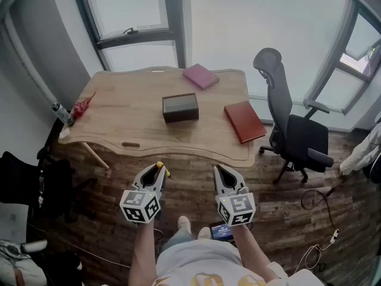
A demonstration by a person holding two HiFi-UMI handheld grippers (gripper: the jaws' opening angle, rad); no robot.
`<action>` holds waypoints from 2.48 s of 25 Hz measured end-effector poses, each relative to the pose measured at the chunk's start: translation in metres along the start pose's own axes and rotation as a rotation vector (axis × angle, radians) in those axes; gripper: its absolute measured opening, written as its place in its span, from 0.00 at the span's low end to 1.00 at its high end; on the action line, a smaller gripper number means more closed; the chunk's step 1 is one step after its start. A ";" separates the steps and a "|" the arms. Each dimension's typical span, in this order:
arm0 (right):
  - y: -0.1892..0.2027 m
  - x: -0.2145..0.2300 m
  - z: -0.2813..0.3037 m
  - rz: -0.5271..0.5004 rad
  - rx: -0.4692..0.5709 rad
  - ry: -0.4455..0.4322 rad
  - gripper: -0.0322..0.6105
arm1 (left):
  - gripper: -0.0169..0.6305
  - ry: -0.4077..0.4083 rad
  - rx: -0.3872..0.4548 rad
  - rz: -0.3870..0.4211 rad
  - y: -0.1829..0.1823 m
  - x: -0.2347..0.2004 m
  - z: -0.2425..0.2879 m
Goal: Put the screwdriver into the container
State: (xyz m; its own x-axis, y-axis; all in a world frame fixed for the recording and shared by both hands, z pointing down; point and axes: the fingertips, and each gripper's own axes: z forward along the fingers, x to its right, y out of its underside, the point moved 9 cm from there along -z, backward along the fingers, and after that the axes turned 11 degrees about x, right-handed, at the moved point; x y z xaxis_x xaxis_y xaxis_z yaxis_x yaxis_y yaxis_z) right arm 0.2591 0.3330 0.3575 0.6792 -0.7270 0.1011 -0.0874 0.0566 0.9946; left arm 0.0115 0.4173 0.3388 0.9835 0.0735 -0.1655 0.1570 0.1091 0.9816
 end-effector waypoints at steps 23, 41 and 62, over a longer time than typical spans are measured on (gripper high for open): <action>-0.002 0.008 0.017 0.036 0.007 -0.018 0.10 | 0.14 -0.041 0.045 -0.016 -0.014 -0.012 0.002; 0.013 0.054 0.174 0.026 -0.025 0.063 0.10 | 0.14 -0.002 0.014 -0.053 -0.023 -0.113 0.142; 0.029 0.098 0.369 0.092 -0.087 0.298 0.10 | 0.14 0.216 -0.078 -0.104 -0.052 -0.250 0.347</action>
State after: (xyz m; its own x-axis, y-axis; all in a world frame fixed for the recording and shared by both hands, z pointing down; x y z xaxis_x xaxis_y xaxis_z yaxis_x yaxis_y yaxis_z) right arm 0.0547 0.0108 0.3871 0.8558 -0.4847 0.1809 -0.1044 0.1806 0.9780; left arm -0.2117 0.0494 0.3625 0.9189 0.2670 -0.2903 0.2409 0.2027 0.9491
